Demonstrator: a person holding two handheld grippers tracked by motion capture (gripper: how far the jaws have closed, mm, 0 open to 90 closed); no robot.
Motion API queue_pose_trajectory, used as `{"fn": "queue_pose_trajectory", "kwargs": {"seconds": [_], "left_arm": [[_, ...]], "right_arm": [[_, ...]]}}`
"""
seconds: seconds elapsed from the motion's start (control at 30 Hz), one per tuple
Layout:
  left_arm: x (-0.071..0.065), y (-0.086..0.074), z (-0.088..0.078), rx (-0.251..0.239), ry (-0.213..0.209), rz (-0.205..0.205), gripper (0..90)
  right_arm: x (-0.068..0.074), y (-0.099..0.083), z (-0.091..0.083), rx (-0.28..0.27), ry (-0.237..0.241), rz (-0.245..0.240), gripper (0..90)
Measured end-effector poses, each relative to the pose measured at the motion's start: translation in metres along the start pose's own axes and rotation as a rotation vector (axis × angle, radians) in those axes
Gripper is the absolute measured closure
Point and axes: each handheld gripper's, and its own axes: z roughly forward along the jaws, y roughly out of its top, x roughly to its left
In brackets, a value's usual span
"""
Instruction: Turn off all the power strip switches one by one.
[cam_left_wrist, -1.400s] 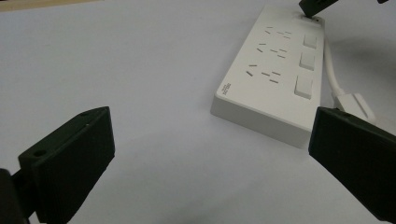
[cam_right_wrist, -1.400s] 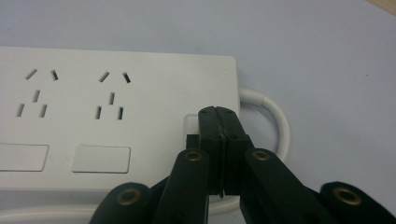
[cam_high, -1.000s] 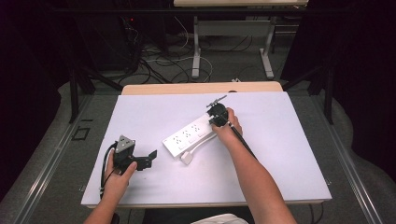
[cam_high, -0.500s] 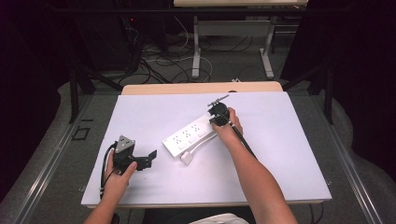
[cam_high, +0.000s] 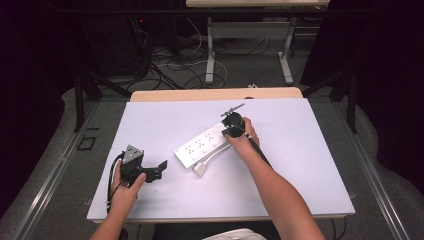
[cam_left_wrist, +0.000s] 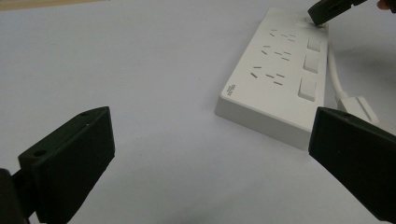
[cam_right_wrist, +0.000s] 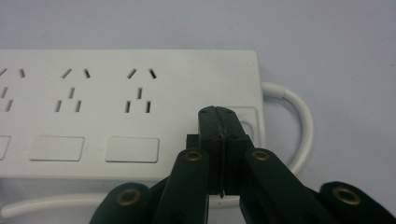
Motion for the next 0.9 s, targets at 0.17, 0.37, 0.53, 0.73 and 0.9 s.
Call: {"fn": "queue_pose_trajectory", "kwargs": {"seconds": [0.17,0.37,0.53,0.73,0.9], "left_arm": [[0.000,0.000,0.001,0.001,0.001,0.015,0.3],[0.000,0.000,0.001,0.004,0.001,0.003,0.3],[0.000,0.000,0.001,0.003,0.000,0.001,0.3],[0.000,0.000,0.001,0.003,-0.001,0.001,0.3],[0.000,0.000,0.002,0.004,-0.001,-0.001,0.3]], "right_arm": [[0.006,-0.002,0.002,-0.028,0.048,-0.047,90.0],[0.016,-0.003,0.002,0.004,0.075,-0.063,90.0],[0.018,-0.002,0.000,0.027,0.091,-0.091,90.0],[0.023,-0.003,-0.003,0.035,0.118,-0.118,90.0],[0.028,-0.003,-0.003,0.037,0.134,-0.130,90.0]]}}
